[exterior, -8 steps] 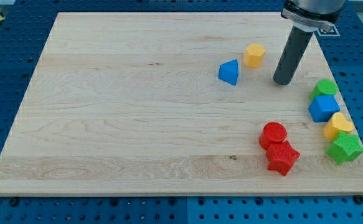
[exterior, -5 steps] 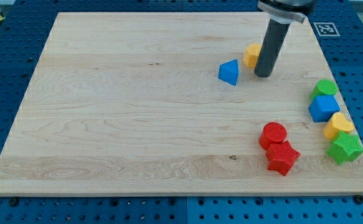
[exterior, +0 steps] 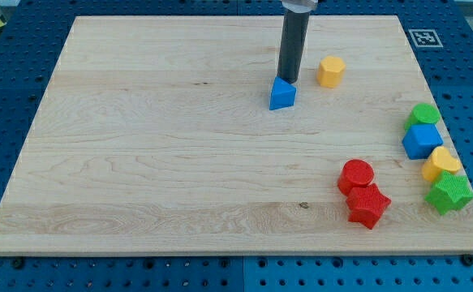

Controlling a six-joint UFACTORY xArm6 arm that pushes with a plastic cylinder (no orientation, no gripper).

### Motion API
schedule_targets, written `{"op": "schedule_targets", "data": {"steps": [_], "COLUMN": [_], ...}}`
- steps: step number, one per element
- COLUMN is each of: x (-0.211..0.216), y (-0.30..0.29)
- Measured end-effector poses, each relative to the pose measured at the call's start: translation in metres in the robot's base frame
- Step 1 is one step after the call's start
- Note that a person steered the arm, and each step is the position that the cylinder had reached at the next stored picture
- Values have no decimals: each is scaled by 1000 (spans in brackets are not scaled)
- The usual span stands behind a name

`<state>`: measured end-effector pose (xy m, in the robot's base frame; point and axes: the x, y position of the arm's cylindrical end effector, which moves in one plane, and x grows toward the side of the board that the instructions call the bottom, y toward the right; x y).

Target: Move the yellow hexagon to the top of the green circle

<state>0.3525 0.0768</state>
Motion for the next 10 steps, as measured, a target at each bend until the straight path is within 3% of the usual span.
{"op": "schedule_targets", "data": {"steps": [3, 10], "x": [-20, -7], "y": [4, 132]}}
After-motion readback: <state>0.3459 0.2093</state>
